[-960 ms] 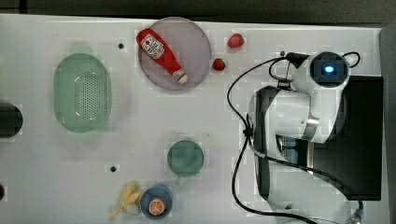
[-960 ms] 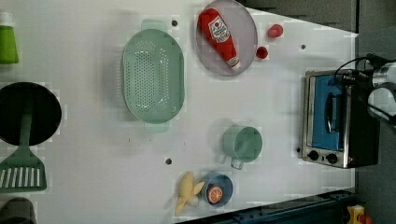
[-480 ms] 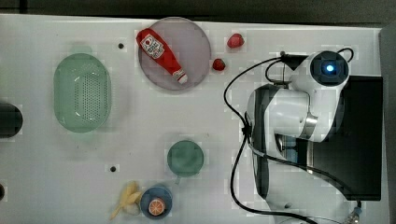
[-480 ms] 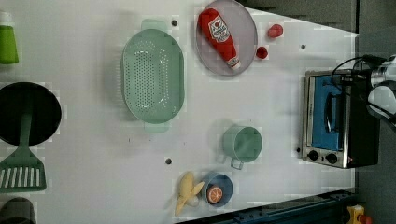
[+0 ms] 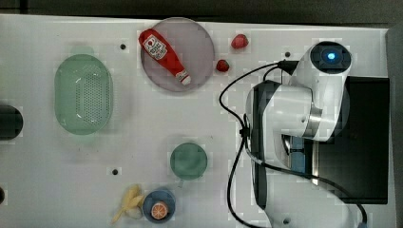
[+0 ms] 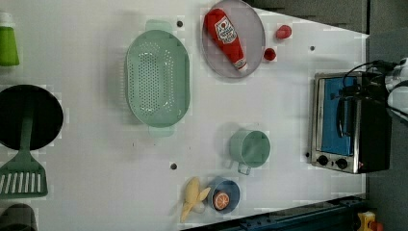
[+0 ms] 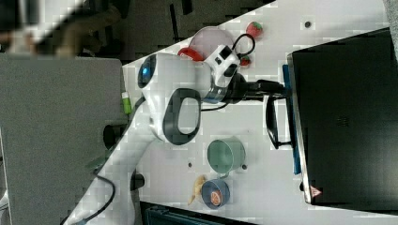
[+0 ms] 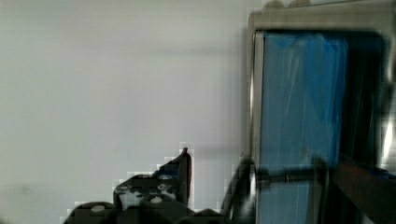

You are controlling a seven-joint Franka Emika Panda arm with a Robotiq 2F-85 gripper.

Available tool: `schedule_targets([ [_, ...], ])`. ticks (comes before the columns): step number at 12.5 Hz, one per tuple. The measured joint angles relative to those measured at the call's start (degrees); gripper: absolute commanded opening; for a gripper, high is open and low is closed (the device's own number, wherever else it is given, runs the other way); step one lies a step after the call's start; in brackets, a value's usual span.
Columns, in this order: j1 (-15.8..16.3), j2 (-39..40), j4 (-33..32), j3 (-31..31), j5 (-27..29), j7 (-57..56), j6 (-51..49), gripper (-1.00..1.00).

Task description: Flap close oven.

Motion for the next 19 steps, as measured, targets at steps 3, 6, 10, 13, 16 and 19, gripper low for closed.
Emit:
schedule_targets([
  [3, 0.2, -6.0, 0.4, 2.0, 11.3, 3.2, -8.7, 1.00],
  [6, 0.5, -14.9, 2.0, 7.2, 19.8, 16.1, -15.2, 1.00],
  [10, 4.6, -26.7, 5.1, 12.5, 20.7, 33.1, -19.5, 1.00],
  [13, 6.9, -34.4, 5.3, 13.7, 20.9, 42.1, -25.5, 1.00],
  [16, 6.8, -36.3, 5.7, 12.9, 20.8, 46.6, -26.6, 1.00],
  [19, 6.4, -33.6, 5.8, 11.1, 20.1, 48.1, -26.8, 1.00],
])
